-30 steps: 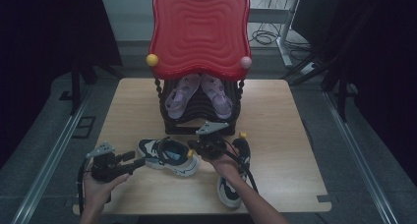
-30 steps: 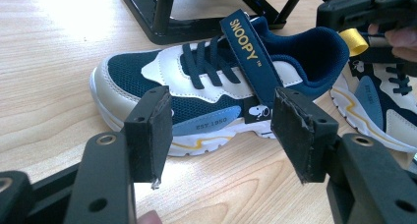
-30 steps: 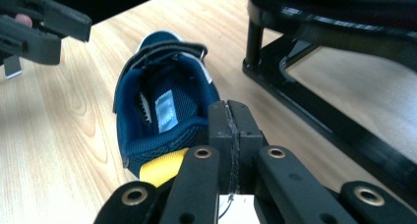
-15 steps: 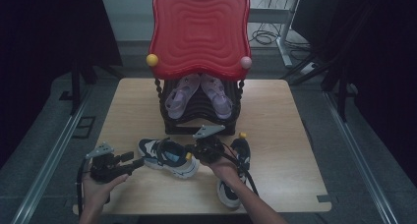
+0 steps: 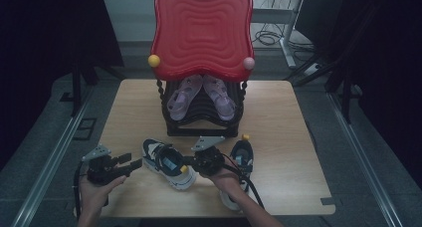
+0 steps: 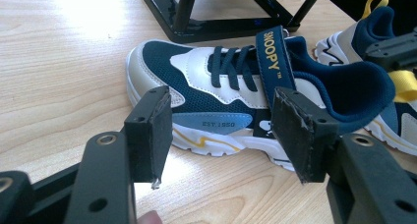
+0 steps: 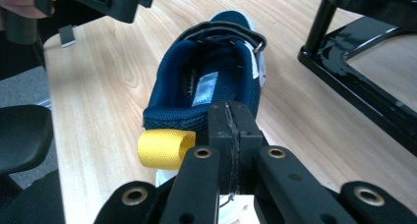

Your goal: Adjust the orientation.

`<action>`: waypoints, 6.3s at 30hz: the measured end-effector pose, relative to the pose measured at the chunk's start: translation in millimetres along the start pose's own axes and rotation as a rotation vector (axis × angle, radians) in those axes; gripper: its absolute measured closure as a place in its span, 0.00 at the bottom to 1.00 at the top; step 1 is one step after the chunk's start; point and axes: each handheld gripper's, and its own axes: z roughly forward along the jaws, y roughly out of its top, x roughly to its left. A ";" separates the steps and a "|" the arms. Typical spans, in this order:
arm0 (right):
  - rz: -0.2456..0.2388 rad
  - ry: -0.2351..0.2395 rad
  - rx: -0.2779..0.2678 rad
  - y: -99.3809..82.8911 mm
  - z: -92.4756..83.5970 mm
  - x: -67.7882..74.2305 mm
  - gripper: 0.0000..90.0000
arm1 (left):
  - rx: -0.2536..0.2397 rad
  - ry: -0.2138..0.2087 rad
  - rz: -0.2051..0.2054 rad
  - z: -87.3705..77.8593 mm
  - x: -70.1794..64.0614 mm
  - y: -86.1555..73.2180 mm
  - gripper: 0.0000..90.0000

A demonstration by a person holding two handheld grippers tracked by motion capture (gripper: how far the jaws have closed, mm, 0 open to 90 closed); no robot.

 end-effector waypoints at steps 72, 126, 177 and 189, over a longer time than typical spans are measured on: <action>-0.070 0.253 -0.096 12.2 71.6 73.7 0.98 | -0.032 0.046 -0.034 -14.7 17.2 -4.6 0.46; 0.056 -0.065 -0.135 -64.9 -62.6 3.9 0.98 | -0.063 0.083 -0.042 -25.7 23.6 -5.2 0.46; 0.097 -0.085 0.029 -106.3 -69.8 -4.8 0.99 | -0.042 0.080 -0.038 -20.6 23.2 -8.1 0.45; 0.104 -0.075 0.039 -111.2 -73.8 -6.3 0.99 | -0.044 0.082 -0.039 -23.2 24.5 -8.7 0.45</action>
